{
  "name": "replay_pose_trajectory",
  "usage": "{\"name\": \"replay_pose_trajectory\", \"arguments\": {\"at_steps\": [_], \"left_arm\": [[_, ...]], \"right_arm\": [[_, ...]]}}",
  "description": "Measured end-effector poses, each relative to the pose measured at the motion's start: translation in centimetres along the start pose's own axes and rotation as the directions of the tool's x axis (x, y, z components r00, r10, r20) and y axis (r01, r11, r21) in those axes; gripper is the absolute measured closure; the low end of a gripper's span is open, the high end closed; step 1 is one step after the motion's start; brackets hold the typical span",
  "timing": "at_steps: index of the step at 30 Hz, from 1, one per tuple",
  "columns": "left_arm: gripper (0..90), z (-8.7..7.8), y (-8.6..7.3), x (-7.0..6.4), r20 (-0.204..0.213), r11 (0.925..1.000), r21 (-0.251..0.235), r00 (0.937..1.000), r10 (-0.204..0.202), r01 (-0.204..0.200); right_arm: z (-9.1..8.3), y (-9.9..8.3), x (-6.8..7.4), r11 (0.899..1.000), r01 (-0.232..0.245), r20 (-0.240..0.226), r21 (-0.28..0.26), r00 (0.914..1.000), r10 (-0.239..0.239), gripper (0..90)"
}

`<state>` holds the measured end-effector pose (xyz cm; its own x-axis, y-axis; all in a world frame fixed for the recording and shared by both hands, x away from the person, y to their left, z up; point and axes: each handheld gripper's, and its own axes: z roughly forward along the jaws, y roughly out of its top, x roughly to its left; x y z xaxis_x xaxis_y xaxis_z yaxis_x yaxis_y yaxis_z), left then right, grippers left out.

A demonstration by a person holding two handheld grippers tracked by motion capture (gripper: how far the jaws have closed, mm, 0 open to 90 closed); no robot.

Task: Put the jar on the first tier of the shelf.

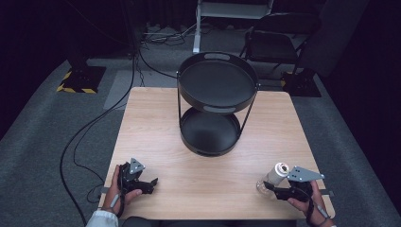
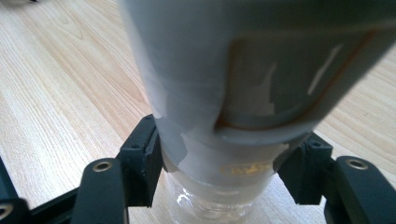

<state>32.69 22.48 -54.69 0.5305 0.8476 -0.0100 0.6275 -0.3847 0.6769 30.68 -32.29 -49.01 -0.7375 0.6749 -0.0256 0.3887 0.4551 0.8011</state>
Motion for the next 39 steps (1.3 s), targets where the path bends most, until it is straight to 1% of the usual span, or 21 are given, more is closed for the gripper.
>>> {"name": "replay_pose_trajectory", "arguments": {"at_steps": [4, 11, 17, 21, 27, 35, 39], "left_arm": [[0.0, 0.0, 0.0, 0.0, -0.001, 1.0, 0.0, 1.0, 0.0, 0.0], [0.1, 0.0, 0.0, 0.0, -0.001, 1.0, 0.0, 1.0, 0.001, -0.001], [0.1, 0.0, 0.0, 0.0, -0.001, 1.0, 0.0, 1.0, 0.0, 0.0], [0.0, 0.0, 0.0, 0.0, -0.001, 1.0, 0.0, 1.0, 0.0, 0.0], [0.1, 0.0, 0.0, 0.0, -0.001, 1.0, 0.0, 1.0, 0.0, 0.0], [0.1, 0.0, 0.0, 0.0, -0.001, 1.0, 0.0, 1.0, 0.001, -0.001], [0.1, 0.0, 0.0, 0.0, -0.001, 1.0, 0.0, 1.0, 0.0, 0.0]], "right_arm": [[0.0, 0.1, 0.0, 1.0, -0.009, 0.011, 0.001, 0.9999, 0.009, 39.3], [-0.1, 0.3, -0.3, 1.0, -0.026, 0.012, -0.007, 0.9996, 0.026, 39.6], [-0.2, 0.9, -0.7, 0.999, -0.04, 0.038, -0.017, 0.9985, 0.041, 40.1], [-0.2, 1.6, -1.1, 0.999, -0.046, 0.039, -0.018, 0.9982, 0.047, 40.3], [0.3, 2.8, -1.1, 0.999, -0.039, 0.048, -0.007, 0.9981, 0.039, 40.4], [1.6, 4.7, -1.4, 0.999, -0.034, 0.046, 0.002, 0.9983, 0.034, 40.6], [2.0, 5.8, -1.6, 1.0, -0.027, 0.049, -0.001, 0.9984, 0.027, 40.6]]}}
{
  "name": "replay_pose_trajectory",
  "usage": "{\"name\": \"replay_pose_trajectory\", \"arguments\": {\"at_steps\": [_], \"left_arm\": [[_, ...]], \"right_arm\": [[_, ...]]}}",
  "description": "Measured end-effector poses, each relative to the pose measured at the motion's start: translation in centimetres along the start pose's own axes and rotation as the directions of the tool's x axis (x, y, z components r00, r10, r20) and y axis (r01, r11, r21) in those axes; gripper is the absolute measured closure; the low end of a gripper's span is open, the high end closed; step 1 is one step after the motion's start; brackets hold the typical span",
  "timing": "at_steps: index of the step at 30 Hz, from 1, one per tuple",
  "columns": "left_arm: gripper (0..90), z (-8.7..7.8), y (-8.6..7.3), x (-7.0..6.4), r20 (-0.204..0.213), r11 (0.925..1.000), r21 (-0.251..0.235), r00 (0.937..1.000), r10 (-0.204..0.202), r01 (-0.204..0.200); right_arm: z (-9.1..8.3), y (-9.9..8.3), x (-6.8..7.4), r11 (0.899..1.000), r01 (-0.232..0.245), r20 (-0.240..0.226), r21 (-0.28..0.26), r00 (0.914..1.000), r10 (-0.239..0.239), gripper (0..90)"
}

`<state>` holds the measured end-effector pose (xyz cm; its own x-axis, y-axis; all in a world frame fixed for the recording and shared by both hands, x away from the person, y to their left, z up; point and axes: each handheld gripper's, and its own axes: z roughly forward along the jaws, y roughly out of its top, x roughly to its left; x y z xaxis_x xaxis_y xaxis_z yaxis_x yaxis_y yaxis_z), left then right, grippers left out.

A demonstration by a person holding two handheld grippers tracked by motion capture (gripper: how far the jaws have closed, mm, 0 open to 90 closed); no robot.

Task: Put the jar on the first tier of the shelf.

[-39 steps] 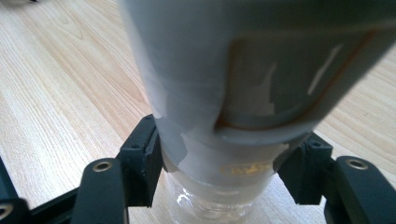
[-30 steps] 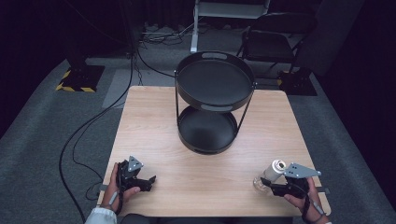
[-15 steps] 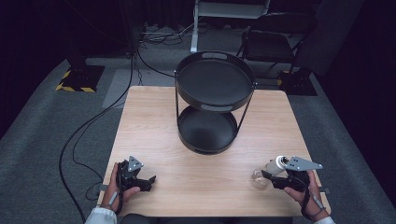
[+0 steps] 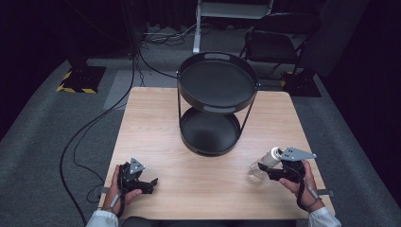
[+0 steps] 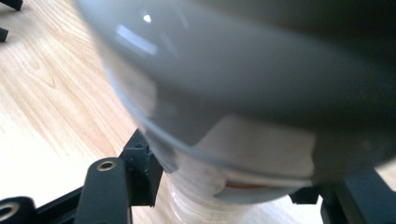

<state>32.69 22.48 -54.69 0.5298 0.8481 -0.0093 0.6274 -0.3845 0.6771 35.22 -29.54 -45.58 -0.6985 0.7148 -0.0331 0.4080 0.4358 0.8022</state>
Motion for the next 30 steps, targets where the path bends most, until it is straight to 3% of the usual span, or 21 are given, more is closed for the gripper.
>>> {"name": "replay_pose_trajectory", "arguments": {"at_steps": [10, 30], "left_arm": [[0.1, 0.0, 0.0, 0.0, 0.001, 1.0, 0.0, 1.0, 0.0, 0.0], [0.1, 0.0, 0.0, 0.0, 0.0, 1.0, 0.0, 1.0, 0.0, 0.0]], "right_arm": [[1.0, 3.3, 0.0, 0.999, 0.043, 0.01, 0.005, 0.999, -0.043, 40.7], [4.7, 8.2, 0.5, 0.999, 0.051, 0.012, 0.014, 0.9986, -0.051, 40.8]]}}
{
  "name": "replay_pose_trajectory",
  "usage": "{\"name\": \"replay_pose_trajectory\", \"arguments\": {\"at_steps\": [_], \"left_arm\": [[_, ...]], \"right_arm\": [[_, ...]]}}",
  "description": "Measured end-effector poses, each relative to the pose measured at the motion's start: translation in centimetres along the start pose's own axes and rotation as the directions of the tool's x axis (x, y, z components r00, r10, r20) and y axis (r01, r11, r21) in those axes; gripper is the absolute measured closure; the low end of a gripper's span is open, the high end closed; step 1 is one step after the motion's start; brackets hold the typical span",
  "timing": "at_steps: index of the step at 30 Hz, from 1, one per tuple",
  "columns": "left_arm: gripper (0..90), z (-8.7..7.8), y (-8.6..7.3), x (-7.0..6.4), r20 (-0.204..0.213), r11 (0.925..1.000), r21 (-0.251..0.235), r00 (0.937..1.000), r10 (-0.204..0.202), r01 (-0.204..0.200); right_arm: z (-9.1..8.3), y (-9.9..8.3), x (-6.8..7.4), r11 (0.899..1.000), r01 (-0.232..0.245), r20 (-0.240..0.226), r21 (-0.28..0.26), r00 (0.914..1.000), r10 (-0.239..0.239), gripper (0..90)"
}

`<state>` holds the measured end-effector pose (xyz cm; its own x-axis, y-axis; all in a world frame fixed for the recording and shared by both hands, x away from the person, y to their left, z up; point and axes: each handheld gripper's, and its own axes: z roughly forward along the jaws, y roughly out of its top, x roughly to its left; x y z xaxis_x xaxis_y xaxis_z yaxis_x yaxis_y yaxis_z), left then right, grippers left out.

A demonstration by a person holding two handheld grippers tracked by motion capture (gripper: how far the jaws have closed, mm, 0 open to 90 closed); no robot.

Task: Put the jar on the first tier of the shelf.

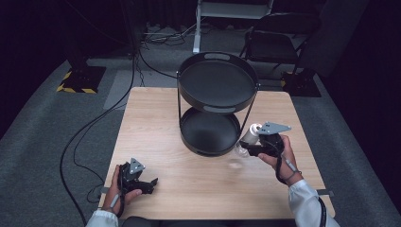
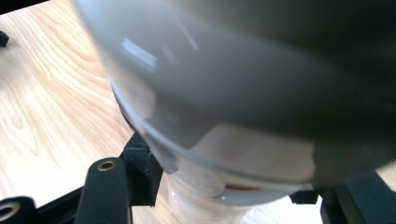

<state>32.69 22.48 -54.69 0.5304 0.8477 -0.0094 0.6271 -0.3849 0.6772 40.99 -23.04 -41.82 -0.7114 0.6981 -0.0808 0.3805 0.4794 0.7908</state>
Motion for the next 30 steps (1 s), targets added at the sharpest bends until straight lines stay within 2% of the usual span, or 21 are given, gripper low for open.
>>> {"name": "replay_pose_trajectory", "arguments": {"at_steps": [14, 18, 20, 30], "left_arm": [[0.1, 0.0, 0.0, 0.0, -0.001, 1.0, -0.001, 1.0, 0.0, 0.0], [0.1, 0.0, 0.0, 0.0, -0.002, 1.0, -0.001, 1.0, 0.0, 0.0], [0.1, 0.0, 0.0, 0.0, -0.001, 1.0, 0.0, 1.0, 0.0, 0.0], [0.3, 0.0, 0.0, 0.0, -0.002, 1.0, -0.001, 1.0, 0.001, -0.001]], "right_arm": [[2.3, 2.3, -0.1, 1.0, -0.022, 0.022, -0.012, 0.9995, 0.022, 40.9], [2.4, 2.4, -0.1, 1.0, -0.022, 0.023, -0.013, 0.9995, 0.022, 40.9], [3.1, 3.1, -0.1, 1.0, -0.027, 0.027, -0.014, 0.9993, 0.028, 40.9], [5.1, 4.1, 0.3, 0.999, -0.033, 0.026, -0.002, 0.9991, 0.033, 40.9]]}}
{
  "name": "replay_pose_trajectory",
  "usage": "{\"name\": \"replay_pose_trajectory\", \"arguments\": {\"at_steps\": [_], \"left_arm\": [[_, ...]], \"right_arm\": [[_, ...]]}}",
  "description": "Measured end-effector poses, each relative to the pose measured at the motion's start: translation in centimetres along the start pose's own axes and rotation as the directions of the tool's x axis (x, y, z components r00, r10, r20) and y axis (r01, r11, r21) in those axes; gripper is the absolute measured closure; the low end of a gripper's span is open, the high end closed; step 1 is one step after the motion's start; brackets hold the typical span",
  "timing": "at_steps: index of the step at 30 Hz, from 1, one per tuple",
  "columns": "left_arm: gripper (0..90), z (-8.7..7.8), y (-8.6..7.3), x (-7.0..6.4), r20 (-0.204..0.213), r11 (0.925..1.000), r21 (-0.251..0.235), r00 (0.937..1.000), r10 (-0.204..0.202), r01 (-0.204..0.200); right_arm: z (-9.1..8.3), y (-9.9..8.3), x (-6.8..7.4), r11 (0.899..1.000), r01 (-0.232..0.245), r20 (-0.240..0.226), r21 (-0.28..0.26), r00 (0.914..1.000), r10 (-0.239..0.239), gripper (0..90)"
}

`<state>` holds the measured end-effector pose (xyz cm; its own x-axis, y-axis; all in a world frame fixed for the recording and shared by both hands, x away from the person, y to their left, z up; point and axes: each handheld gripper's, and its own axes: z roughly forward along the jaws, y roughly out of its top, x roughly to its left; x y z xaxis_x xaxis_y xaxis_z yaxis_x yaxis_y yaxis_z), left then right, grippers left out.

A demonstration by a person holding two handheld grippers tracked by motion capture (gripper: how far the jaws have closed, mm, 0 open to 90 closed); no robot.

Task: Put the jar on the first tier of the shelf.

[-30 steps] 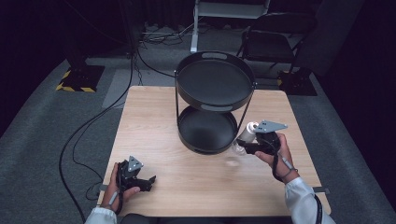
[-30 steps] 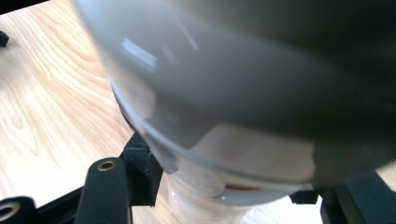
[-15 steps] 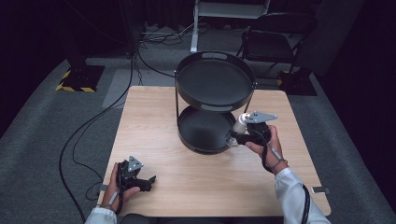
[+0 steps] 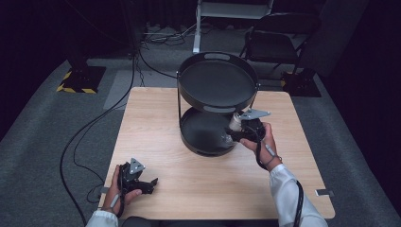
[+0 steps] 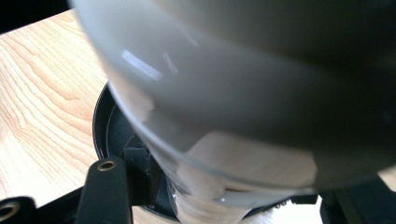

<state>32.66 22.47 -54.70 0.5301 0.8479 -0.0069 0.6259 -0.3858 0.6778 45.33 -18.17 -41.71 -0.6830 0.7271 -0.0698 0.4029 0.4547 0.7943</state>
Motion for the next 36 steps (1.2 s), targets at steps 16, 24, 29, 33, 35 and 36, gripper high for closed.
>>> {"name": "replay_pose_trajectory", "arguments": {"at_steps": [16, 24, 29, 33, 35, 36], "left_arm": [[0.3, 0.0, 0.0, 0.0, 0.0, 1.0, 0.0, 1.0, 0.0, 0.0], [0.3, 0.0, 0.0, 0.0, 0.0, 1.0, 0.0, 1.0, 0.0, 0.0], [0.3, 0.0, 0.0, 0.0, 0.0, 1.0, 0.0, 1.0, 0.001, -0.001], [0.3, 0.0, 0.0, 0.0, 0.0, 1.0, 0.0, 1.0, 0.0, 0.0], [0.3, 0.0, 0.0, 0.0, 0.0, 1.0, 0.0, 1.0, 0.001, -0.001], [0.3, 0.0, 0.0, 0.0, 0.0, 1.0, 0.0, 1.0, 0.0, 0.0]], "right_arm": [[2.7, 0.1, 0.6, 0.999, -0.028, 0.009, 0.018, 0.9996, 0.028, 41.0], [3.9, -0.1, 0.8, 0.998, -0.038, 0.016, 0.04, 0.9992, 0.038, 41.0], [4.6, -0.7, 0.8, 0.997, -0.054, 0.006, 0.051, 0.9985, 0.054, 41.1], [5.0, -0.8, 1.1, 0.997, -0.04, 0.004, 0.067, 0.9992, 0.04, 41.1], [5.2, -0.8, 1.2, 0.997, -0.038, 0.003, 0.074, 0.9993, 0.037, 41.1], [5.3, -0.9, 1.3, 0.996, -0.04, 0.004, 0.077, 0.9992, 0.039, 41.1]]}}
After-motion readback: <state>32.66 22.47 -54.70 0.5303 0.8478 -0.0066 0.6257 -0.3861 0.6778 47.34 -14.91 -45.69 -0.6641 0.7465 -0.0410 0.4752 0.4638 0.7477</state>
